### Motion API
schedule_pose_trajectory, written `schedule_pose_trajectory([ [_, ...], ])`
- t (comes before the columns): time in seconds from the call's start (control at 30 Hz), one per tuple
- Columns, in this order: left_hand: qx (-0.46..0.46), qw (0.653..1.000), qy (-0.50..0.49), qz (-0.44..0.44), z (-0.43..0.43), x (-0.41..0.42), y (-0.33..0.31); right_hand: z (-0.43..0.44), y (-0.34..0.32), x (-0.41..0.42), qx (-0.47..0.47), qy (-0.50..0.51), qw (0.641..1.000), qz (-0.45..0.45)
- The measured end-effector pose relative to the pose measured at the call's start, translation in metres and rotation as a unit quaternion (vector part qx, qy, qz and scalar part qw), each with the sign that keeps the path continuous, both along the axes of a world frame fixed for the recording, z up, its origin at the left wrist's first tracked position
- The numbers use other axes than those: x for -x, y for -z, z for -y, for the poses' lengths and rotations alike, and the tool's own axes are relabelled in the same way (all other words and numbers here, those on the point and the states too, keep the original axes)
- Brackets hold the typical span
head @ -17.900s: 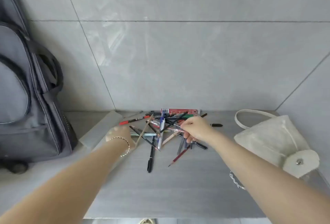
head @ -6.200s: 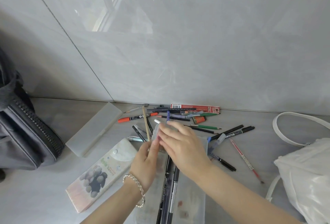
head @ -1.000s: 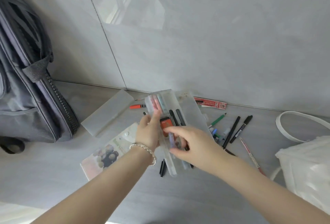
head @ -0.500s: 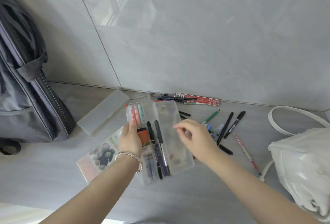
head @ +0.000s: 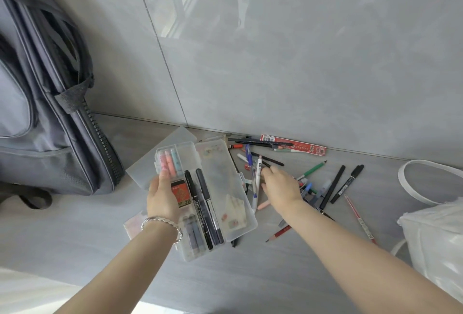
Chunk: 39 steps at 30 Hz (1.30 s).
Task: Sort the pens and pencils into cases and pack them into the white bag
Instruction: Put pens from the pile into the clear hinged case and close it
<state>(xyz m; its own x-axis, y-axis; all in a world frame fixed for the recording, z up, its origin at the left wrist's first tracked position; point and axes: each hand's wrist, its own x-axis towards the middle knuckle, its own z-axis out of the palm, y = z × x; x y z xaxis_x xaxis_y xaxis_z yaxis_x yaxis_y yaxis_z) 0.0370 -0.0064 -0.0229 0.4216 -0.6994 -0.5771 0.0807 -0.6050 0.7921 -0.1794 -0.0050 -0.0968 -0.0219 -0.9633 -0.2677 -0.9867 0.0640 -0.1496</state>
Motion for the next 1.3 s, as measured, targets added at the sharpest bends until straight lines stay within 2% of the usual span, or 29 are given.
schedule_pose_trajectory([
  [0.2, -0.019, 0.999, 0.017, -0.030, 0.000, 0.008, -0.002, 0.005, 0.002, 0.009, -0.039, 0.007, 0.998, -0.045],
  [0.3, -0.020, 0.998, 0.034, -0.049, 0.000, 0.009, -0.001, 0.003, -0.018, 0.016, -0.033, 0.069, 0.997, -0.017],
  [0.37, -0.024, 0.997, 0.038, -0.070, -0.002, 0.012, 0.001, -0.003, -0.040, 0.016, 0.006, 0.123, 0.989, 0.086],
  [0.43, -0.031, 0.995, 0.043, -0.086, -0.004, 0.016, 0.000, -0.018, -0.069, 0.004, 0.034, 0.139, 0.953, 0.267],
  [0.47, -0.036, 0.994, 0.046, -0.094, -0.005, 0.019, 0.000, -0.027, -0.085, -0.006, 0.034, 0.122, 0.932, 0.340],
  [0.53, -0.041, 0.992, 0.053, -0.105, -0.007, 0.026, -0.002, -0.047, -0.110, -0.027, 0.014, 0.050, 0.913, 0.404],
  [0.63, -0.033, 0.989, 0.066, -0.124, -0.010, 0.038, -0.006, -0.065, -0.115, -0.050, -0.004, -0.041, 0.929, 0.367],
  [0.7, -0.027, 0.991, 0.073, -0.106, -0.011, 0.042, -0.007, -0.071, -0.109, -0.057, 0.007, -0.080, 0.944, 0.321],
  [0.9, -0.023, 0.992, 0.089, -0.084, -0.014, 0.047, -0.008, -0.081, -0.106, -0.052, 0.022, -0.098, 0.943, 0.318],
  [1.03, -0.022, 0.992, 0.096, -0.082, -0.017, 0.049, -0.013, -0.082, -0.098, -0.048, 0.084, -0.132, 0.961, 0.230],
  [1.13, -0.014, 0.991, 0.100, -0.087, -0.018, 0.048, -0.016, -0.085, -0.091, -0.049, 0.099, -0.153, 0.951, 0.249],
  [1.23, -0.012, 0.990, 0.098, -0.103, -0.018, 0.045, -0.015, -0.085, -0.091, -0.037, 0.114, -0.094, 0.935, 0.323],
  [1.3, -0.019, 0.989, 0.107, -0.104, -0.018, 0.043, -0.014, -0.082, -0.093, -0.021, 0.197, 0.039, 0.910, 0.363],
])
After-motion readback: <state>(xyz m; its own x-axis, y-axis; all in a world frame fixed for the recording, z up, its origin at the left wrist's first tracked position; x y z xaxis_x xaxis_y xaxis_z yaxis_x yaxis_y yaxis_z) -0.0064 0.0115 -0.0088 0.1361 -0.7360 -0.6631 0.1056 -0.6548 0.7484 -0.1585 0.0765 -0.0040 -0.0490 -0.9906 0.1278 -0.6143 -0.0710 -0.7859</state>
